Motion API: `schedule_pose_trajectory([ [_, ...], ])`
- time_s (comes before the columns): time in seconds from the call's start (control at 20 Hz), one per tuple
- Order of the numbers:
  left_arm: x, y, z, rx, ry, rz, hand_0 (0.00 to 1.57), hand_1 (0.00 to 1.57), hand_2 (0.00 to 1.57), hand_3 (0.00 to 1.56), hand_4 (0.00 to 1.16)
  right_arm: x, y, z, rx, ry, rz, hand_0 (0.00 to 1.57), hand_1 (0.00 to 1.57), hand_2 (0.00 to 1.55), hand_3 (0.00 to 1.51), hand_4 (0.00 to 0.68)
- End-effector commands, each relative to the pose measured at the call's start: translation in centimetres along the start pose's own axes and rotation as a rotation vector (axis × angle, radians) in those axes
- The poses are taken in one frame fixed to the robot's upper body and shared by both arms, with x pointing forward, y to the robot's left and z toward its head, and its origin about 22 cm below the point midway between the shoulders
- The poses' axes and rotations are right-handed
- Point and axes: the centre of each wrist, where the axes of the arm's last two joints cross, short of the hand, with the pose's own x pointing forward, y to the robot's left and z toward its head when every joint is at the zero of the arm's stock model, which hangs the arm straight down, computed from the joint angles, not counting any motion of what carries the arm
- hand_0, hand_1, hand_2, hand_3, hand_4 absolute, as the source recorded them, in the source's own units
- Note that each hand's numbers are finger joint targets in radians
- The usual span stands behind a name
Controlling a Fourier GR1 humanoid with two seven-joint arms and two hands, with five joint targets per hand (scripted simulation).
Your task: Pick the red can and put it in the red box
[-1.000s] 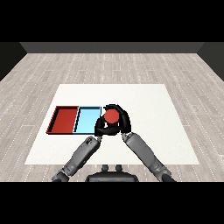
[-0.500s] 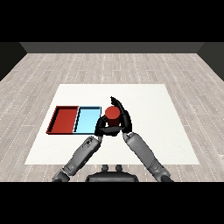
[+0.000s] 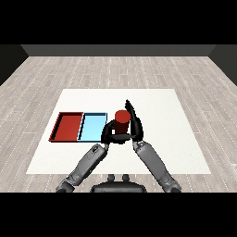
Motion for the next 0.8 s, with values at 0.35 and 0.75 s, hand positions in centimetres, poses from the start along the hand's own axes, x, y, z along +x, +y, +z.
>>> schedule_pose_trajectory([
  [0.35,2.0,3.5,-0.1,0.039,-0.021,-0.046,1.57,1.57,1.57,1.47,1.14,3.0,-7.3,0.6,-0.091,-0.081,-0.033,0.0,0.0,0.0,0.0,0.0],
  [0.75,3.0,9.4,-2.8,0.131,-0.033,-0.182,1.57,1.57,1.56,1.45,1.13,2.0,-13.3,6.3,-0.207,-0.048,0.056,0.0,0.0,0.0,0.0,0.0],
])
